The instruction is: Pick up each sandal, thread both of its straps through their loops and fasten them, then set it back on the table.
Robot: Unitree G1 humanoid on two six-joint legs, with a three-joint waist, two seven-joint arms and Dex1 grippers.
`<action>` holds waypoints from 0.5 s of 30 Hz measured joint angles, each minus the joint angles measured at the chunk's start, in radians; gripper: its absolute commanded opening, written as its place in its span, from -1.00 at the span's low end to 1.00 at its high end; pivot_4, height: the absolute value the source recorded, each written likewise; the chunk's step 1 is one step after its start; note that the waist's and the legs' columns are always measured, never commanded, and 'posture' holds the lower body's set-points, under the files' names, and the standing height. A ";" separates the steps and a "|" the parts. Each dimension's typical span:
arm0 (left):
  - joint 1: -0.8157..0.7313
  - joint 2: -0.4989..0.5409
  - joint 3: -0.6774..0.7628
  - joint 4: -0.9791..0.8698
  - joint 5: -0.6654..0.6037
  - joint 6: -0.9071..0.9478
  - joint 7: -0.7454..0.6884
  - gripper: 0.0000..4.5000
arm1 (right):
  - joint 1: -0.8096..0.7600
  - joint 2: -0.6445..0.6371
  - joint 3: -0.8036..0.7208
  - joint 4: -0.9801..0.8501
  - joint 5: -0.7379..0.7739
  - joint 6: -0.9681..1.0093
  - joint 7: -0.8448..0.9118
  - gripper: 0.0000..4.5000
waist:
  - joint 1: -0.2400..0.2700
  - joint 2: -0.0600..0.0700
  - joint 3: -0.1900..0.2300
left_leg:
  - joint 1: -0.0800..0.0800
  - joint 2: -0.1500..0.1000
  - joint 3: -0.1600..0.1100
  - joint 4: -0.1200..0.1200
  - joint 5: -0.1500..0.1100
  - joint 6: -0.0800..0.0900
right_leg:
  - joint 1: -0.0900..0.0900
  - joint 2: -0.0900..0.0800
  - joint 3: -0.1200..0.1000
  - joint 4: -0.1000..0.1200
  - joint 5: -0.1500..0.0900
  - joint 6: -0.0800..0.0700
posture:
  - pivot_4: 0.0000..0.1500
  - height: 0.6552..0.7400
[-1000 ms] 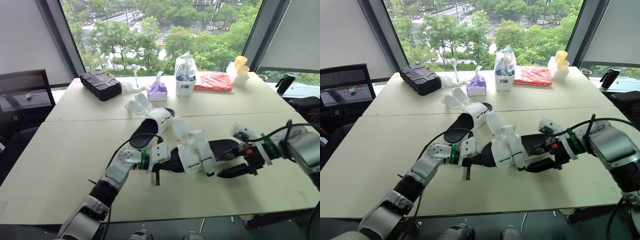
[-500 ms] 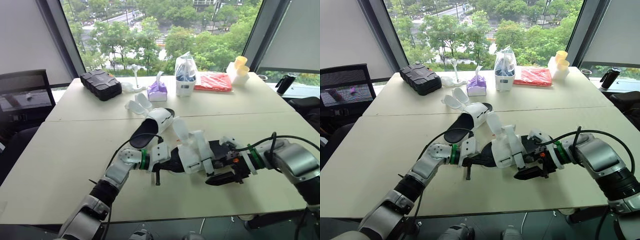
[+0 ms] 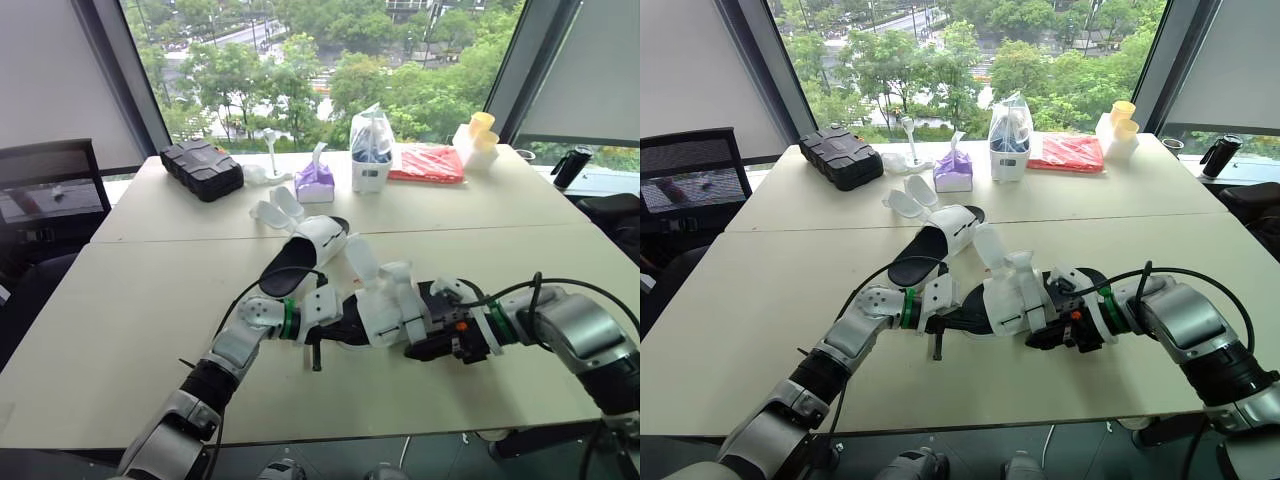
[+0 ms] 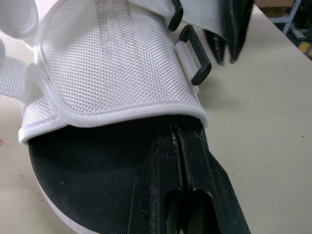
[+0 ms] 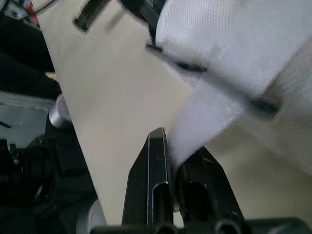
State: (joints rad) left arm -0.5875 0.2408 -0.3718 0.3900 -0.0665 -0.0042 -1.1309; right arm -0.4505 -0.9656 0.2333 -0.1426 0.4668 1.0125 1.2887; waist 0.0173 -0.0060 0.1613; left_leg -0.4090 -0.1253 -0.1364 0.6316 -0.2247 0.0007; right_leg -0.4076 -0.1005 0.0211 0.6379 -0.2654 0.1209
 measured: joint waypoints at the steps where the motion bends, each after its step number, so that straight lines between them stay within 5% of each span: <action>1: 0.000 0.000 0.000 0.000 0.000 0.000 0.000 -1.00 | 0.016 -0.009 0.000 -0.019 0.005 0.001 0.003 -0.98 | 0.000 0.000 0.000 | 0.000 0.000 0.000 0.000 0.000 0.000 | 0.000 0.000 0.000 0.000 0.000 0.000 | 1.00 1.00; 15: 0.003 -0.014 0.000 -0.002 0.001 0.013 0.002 -1.00 | 0.254 -0.168 -0.046 -0.271 0.096 0.012 0.020 -0.98 | 0.006 0.000 0.000 | 0.000 0.001 0.000 0.000 -0.001 0.002 | 0.003 0.000 -0.001 -0.004 0.000 0.000 | 1.00 1.00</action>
State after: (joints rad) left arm -0.5847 0.2267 -0.3722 0.3884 -0.0656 0.0090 -1.1284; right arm -0.1966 -1.1336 0.1876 -0.4137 0.5624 1.0242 1.3086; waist 0.0229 -0.0064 0.1610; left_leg -0.4088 -0.1247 -0.1367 0.6317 -0.2257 0.0023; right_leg -0.4048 -0.1003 0.0196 0.6337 -0.2656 0.1213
